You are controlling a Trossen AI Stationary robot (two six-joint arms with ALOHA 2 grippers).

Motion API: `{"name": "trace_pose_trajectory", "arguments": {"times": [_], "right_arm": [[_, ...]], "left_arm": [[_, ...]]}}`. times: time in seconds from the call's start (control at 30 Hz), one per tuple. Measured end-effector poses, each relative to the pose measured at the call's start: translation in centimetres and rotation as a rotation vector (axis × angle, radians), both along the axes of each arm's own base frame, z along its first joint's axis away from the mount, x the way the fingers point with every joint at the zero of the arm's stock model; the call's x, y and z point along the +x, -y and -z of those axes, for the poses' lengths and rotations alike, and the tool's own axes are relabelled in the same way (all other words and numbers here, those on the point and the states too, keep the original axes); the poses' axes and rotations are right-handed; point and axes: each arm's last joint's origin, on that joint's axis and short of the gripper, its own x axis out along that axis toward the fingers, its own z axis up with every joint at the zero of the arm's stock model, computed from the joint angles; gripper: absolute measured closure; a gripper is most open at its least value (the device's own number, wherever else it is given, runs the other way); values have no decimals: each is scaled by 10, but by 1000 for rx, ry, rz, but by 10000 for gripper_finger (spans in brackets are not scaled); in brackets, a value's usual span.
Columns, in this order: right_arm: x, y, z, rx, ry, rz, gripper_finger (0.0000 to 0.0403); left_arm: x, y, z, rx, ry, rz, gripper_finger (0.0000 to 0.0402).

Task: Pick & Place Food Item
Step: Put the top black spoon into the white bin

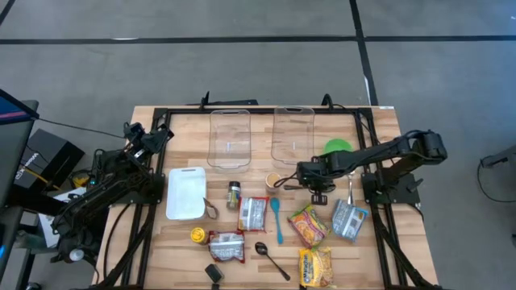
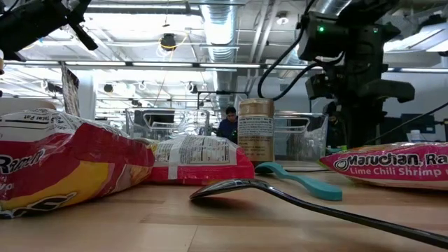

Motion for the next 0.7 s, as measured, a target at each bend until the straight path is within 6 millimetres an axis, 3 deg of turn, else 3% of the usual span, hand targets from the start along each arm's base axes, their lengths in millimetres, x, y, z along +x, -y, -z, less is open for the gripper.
{"name": "trace_pose_trajectory", "arguments": {"times": [0.47, 0.7], "right_arm": [[0, -1, -3, 9, 18, -8, 403], [-9, -8, -23, -4, 96, 25, 403]], "left_arm": [[0, 0, 0, 0, 1, -1, 402], [0, 0, 0, 0, 0, 0, 402]]}}
